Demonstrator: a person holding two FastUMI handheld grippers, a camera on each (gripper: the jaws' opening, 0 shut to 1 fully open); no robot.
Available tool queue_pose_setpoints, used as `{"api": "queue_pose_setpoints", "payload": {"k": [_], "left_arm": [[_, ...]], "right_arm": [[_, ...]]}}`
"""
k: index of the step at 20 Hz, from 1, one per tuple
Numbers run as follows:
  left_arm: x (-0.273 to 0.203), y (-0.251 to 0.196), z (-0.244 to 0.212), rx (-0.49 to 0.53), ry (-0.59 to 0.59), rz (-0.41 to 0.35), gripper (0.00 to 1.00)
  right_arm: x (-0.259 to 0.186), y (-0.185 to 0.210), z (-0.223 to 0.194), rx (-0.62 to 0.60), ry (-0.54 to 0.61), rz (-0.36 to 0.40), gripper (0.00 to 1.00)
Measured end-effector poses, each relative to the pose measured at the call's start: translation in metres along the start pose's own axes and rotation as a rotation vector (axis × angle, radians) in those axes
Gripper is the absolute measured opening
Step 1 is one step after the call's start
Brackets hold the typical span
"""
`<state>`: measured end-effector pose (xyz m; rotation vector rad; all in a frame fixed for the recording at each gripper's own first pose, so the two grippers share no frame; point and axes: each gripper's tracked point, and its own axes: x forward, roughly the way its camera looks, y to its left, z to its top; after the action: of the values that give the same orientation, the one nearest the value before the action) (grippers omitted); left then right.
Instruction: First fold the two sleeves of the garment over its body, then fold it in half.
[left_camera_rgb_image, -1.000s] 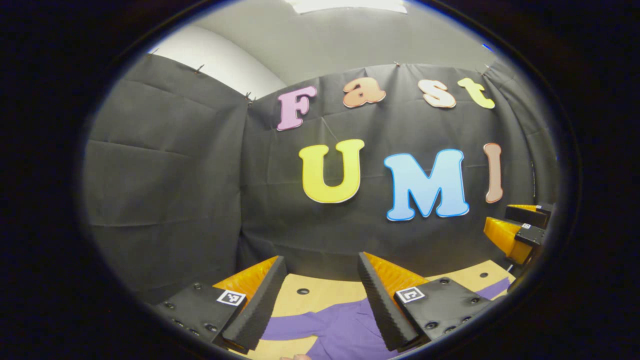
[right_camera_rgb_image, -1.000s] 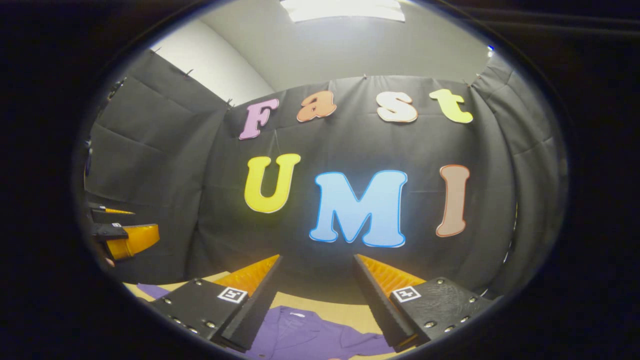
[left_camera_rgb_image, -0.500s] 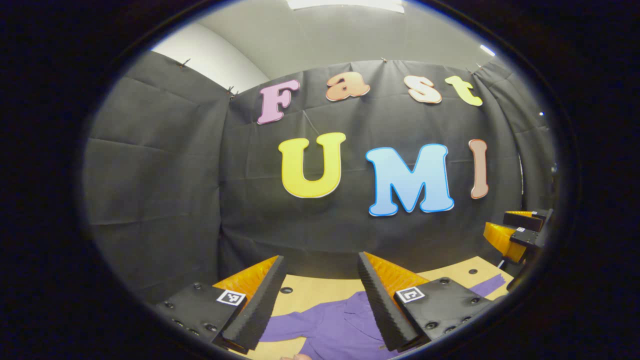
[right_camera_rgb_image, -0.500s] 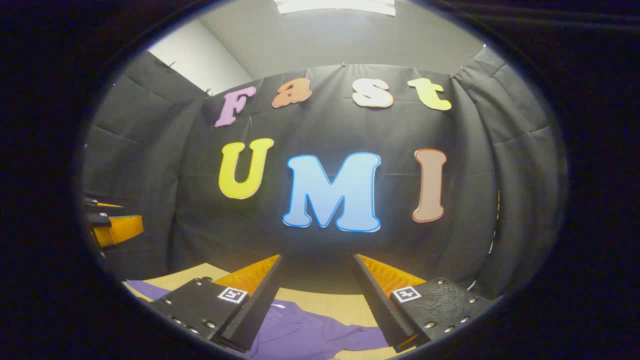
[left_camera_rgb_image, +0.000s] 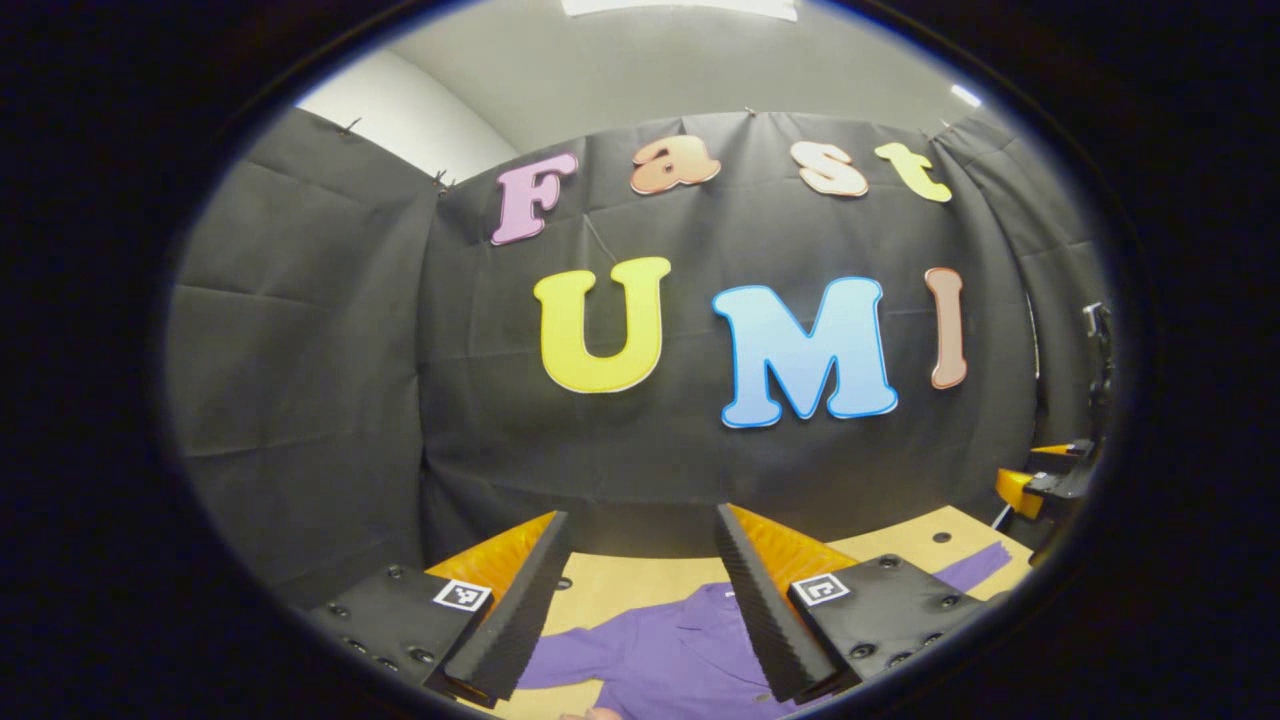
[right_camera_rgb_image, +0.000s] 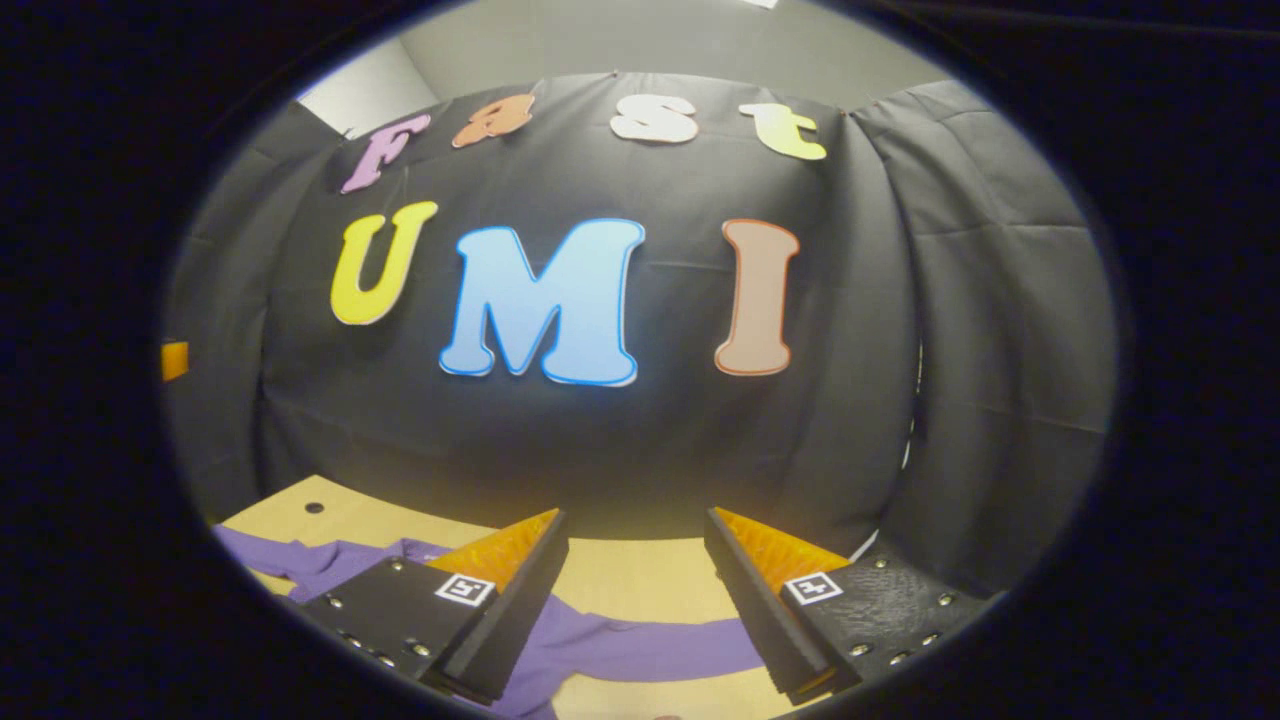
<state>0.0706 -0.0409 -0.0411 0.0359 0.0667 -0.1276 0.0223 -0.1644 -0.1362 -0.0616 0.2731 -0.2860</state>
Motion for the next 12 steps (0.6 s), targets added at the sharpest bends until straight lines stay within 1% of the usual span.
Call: {"api": "queue_pose_setpoints", "payload": {"k": [5, 8, 12], "left_arm": [[0.005, -0.010, 0.000, 0.025, 0.005, -0.001, 0.94], [0.005, -0.014, -0.001, 0.035, 0.014, 0.007, 0.94], [0.003, -0.012, -0.007, 0.038, 0.041, 0.039, 0.94]], "right_arm": [[0.027, -0.051, -0.065, -0.021, 0.133, -0.072, 0.90], [0.042, -0.073, -0.107, -0.017, 0.215, -0.093, 0.90], [0.061, -0.102, -0.164, -0.004, 0.328, -0.117, 0.90]]}}
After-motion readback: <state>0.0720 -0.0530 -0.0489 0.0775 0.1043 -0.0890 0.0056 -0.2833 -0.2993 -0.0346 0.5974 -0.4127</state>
